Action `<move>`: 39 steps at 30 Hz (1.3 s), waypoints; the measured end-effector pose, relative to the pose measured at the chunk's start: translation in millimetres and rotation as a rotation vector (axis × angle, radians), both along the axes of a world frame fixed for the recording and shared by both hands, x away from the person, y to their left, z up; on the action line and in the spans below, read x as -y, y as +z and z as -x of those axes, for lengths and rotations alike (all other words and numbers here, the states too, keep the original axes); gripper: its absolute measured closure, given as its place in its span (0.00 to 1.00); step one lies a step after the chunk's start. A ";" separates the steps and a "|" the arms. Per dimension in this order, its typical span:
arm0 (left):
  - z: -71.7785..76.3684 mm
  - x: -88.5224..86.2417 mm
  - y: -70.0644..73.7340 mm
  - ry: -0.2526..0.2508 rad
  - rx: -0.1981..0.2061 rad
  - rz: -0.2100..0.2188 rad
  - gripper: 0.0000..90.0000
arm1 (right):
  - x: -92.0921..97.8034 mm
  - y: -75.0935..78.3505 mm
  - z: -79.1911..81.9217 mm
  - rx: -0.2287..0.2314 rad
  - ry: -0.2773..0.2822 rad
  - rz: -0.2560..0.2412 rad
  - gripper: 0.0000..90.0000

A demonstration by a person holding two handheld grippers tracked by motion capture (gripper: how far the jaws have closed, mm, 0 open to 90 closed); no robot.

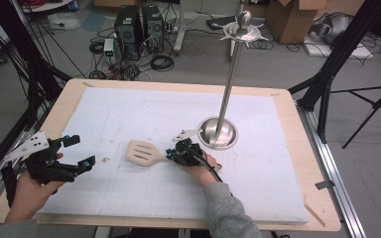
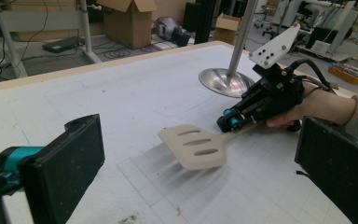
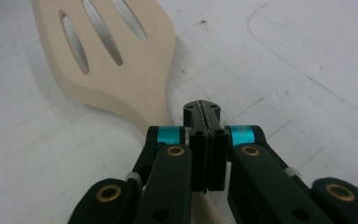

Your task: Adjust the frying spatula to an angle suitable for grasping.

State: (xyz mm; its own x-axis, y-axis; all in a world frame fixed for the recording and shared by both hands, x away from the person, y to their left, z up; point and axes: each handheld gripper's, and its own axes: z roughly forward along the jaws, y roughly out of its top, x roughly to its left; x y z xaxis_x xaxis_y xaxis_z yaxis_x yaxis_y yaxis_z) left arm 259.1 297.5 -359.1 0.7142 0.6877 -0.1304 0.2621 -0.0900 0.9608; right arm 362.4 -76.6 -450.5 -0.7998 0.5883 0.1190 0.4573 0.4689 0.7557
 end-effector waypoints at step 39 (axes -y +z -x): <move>-4.9 8.3 3.0 -0.037 0.021 -0.021 0.03 | 81.3 26.6 70.4 0.066 0.049 -0.070 1.00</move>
